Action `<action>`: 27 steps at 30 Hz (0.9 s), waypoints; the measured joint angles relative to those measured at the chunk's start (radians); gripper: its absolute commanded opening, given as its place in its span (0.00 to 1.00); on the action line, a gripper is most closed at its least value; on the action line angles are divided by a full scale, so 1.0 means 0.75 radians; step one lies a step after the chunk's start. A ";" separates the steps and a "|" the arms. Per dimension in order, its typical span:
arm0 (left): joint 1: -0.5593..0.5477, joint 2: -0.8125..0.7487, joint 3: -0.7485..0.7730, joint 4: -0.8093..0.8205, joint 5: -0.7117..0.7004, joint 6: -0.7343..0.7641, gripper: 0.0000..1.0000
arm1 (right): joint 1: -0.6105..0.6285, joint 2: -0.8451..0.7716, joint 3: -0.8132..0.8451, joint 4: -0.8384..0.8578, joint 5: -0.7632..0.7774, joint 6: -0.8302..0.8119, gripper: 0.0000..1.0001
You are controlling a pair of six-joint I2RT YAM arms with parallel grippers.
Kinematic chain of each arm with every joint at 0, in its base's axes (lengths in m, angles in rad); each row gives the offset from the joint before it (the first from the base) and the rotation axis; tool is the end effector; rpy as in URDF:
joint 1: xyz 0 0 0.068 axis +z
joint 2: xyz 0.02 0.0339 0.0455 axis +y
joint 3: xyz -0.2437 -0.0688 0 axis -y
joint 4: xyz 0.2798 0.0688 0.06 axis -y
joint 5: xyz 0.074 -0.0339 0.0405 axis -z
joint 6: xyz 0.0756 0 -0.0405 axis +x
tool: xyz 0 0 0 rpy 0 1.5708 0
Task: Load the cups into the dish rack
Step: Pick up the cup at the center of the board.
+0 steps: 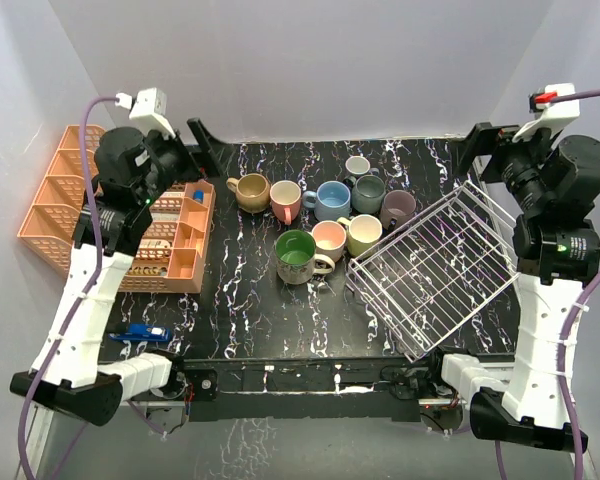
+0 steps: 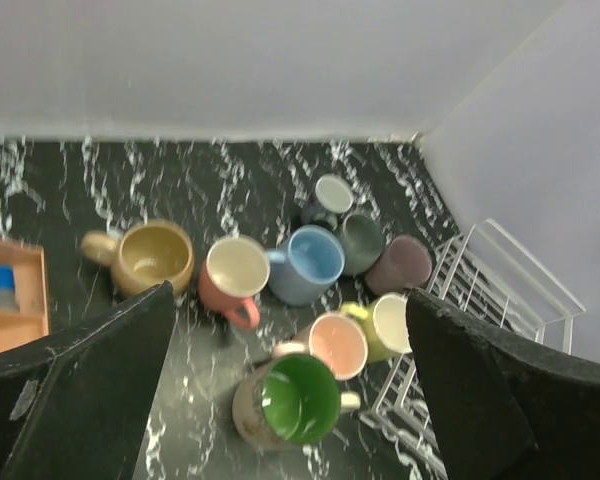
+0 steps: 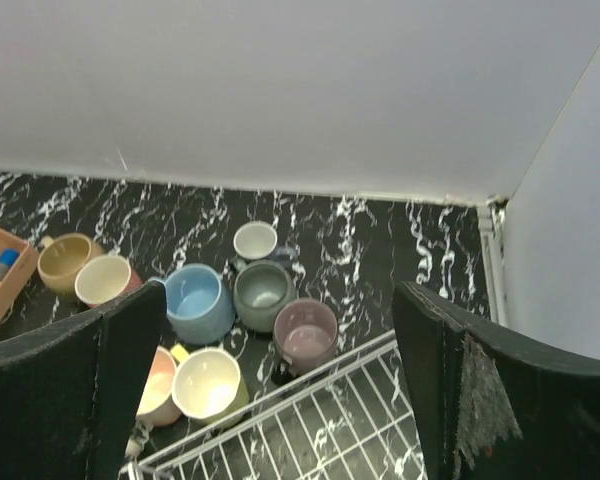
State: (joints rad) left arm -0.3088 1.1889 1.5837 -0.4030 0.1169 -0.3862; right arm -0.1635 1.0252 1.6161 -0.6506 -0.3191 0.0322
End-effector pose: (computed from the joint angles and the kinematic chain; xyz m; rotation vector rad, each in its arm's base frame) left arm 0.2959 -0.1037 0.5014 0.0311 1.6147 -0.6333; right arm 0.2387 -0.0153 0.5188 -0.0857 1.6276 0.1592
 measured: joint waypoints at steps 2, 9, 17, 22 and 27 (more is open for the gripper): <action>0.062 -0.055 -0.119 -0.003 0.057 -0.030 0.97 | 0.006 -0.015 -0.049 -0.023 0.001 0.001 0.99; 0.193 -0.214 -0.447 -0.010 0.237 -0.141 0.97 | 0.021 -0.113 -0.230 -0.076 -0.067 -0.027 0.99; -0.414 -0.233 -0.559 -0.014 0.051 -0.220 0.97 | 0.032 -0.272 -0.449 -0.078 -0.400 -0.165 0.99; -0.822 -0.201 -0.621 0.081 -0.058 -0.265 0.97 | 0.035 -0.319 -0.567 -0.083 -0.590 -0.279 0.99; -0.974 -0.313 -0.841 0.237 -0.167 -0.353 0.96 | 0.036 -0.320 -0.672 -0.113 -0.761 -0.393 0.99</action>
State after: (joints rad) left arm -1.0389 0.9543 0.9531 -0.2256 -0.0086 -0.6510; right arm -0.1364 0.7853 1.1118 -0.7353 -0.8898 -0.2626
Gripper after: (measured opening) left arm 0.970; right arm 0.989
